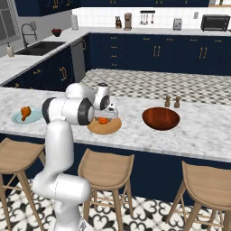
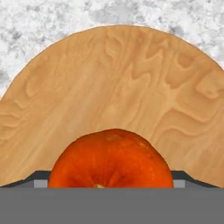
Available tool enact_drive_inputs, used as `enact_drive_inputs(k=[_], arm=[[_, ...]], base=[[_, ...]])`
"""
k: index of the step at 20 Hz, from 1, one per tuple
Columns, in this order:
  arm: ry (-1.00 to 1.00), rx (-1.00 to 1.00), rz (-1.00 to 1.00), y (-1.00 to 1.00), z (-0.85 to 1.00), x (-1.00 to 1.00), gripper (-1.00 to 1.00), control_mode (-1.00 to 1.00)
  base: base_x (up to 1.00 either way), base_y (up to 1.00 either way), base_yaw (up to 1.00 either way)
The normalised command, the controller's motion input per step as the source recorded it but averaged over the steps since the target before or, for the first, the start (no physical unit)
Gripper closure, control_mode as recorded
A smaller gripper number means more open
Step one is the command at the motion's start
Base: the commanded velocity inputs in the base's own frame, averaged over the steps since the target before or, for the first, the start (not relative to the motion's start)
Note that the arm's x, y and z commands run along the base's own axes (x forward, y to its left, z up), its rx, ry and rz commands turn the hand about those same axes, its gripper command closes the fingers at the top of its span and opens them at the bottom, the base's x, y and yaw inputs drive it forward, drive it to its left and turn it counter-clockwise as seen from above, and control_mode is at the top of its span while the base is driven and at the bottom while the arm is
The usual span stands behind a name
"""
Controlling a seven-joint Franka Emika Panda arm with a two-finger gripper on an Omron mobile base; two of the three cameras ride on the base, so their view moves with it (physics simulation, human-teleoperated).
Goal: Pick the chicken drumstick and squash from their plates and place them in the bowl. Then put the bowl in the fridge.
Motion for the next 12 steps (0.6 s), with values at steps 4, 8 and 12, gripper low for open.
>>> enact_drive_inputs(k=[4,8,12], arm=[[-0.09,0.05,-0.04,-0.54,0.83,-0.97,1.0,-1.0],[-0.19,0.0,-0.13,-0.42,0.81,-0.97,1.0,-1.0],[-0.07,0.0,-0.37,-0.49,0.64,-0.4,1.0,-1.0]], base=[[0.0,0.0,0.0],[0.0,0.0,0.0],[0.0,0.0,0.0]])
